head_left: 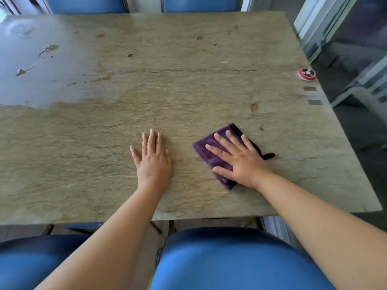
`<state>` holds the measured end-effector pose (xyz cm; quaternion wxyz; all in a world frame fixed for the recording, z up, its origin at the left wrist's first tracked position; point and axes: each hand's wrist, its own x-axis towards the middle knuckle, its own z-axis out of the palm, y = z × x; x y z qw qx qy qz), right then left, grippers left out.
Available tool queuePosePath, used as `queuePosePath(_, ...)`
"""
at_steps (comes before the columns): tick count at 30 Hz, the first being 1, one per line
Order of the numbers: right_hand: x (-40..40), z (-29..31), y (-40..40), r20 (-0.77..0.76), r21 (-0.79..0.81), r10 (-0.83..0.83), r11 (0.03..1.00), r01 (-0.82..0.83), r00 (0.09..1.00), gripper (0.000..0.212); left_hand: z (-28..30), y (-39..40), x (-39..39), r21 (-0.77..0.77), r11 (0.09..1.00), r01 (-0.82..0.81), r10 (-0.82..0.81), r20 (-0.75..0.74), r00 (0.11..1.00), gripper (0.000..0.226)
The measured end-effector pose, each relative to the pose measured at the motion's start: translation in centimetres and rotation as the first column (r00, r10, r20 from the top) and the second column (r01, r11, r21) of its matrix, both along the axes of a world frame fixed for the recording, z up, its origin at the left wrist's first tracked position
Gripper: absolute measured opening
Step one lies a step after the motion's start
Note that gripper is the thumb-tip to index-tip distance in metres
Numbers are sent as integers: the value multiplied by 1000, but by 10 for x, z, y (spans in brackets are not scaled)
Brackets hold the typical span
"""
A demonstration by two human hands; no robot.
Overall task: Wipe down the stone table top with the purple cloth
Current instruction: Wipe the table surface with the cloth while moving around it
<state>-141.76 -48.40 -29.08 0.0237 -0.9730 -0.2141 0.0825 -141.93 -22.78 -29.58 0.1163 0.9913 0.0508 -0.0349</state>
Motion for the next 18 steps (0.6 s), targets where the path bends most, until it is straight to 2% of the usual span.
queuePosePath(2, 2, 0, 15, -19, -43, -268, 963, 267, 963, 70, 3, -14, -5, -50, 997, 57, -57, 3, 998, 56)
queuePosePath(4, -8, 2, 30, -64, -71, -339, 940, 335, 939, 68, 5, -31, -12, -107, 990, 93, -91, 20, 996, 57)
queuePosePath(7, -39, 11, 15, -127, -17, -108, 994, 107, 986, 70, 12, -54, -19, -259, 959, 113, -94, 84, 992, 57)
queuePosePath(9, -51, 15, -11, -157, 161, -2, 987, 27, 988, 64, 17, -68, -23, -350, 916, 197, -144, 172, 974, 55)
queuePosePath(10, -52, 15, -25, -143, 271, -30, 960, 68, 989, 58, 19, -76, -25, -353, 892, 281, -210, 226, 951, 54)
queuePosePath(12, -50, 12, -55, -74, 396, -226, 887, 237, 971, 54, 19, -96, -31, -266, 827, 495, -424, 284, 860, 53)
queuePosePath(14, -44, 13, -81, -30, 346, -405, 853, 390, 914, 51, 11, -118, -40, -104, 763, 638, -612, 200, 765, 57)
queuePosePath(16, -35, 13, -102, -12, 278, -489, 836, 472, 872, 48, 3, -134, -40, 13, 778, 628, -627, 84, 774, 67)
queuePosePath(18, -23, 12, -116, 4, 238, -541, 817, 525, 841, 47, 1, -141, -24, 73, 812, 579, -583, 48, 811, 71)
